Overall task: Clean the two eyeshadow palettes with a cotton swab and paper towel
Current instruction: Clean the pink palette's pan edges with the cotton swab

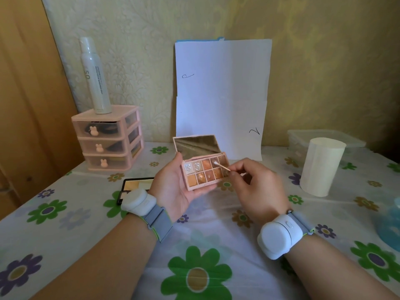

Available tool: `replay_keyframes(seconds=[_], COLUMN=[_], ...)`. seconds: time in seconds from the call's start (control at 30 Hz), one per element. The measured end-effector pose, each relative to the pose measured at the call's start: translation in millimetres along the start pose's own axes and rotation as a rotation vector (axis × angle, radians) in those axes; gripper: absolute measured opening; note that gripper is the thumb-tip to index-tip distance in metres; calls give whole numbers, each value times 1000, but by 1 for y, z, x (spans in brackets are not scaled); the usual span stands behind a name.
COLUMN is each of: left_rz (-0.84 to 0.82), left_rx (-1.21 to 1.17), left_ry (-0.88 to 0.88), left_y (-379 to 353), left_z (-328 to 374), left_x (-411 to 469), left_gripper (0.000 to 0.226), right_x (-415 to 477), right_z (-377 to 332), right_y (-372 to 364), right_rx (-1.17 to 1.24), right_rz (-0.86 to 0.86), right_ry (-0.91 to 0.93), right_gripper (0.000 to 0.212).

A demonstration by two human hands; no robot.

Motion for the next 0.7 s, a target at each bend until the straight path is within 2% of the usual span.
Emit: replay_keyframes(seconds=[0.07, 0.17, 0.7], left_rz=[-8, -31, -60], left_rx=[65, 105, 143], left_ry=[57, 113, 149], left_y=[-3, -7, -12], left_z=[-6, -13, -14], left_x=[-2, -4, -8], left_gripper=[62, 62, 62], right_x=[0, 2, 4], right_z=[-6, -4, -1], right_y=[-1, -3, -7], right_rx=[-17, -24, -58], right_rz=[17, 6, 2], right_ry=[81, 96, 120], right_gripper=[15, 15, 15])
Point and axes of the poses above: each hand's wrist, its own x-axis towards the middle knuckle, its own y-axis out of the back of the hand, z = x × y, the point moved 6 cm from there along x, towards the middle knuckle, and after that the axes turned 12 degrees about -z, right-handed, at the moved point
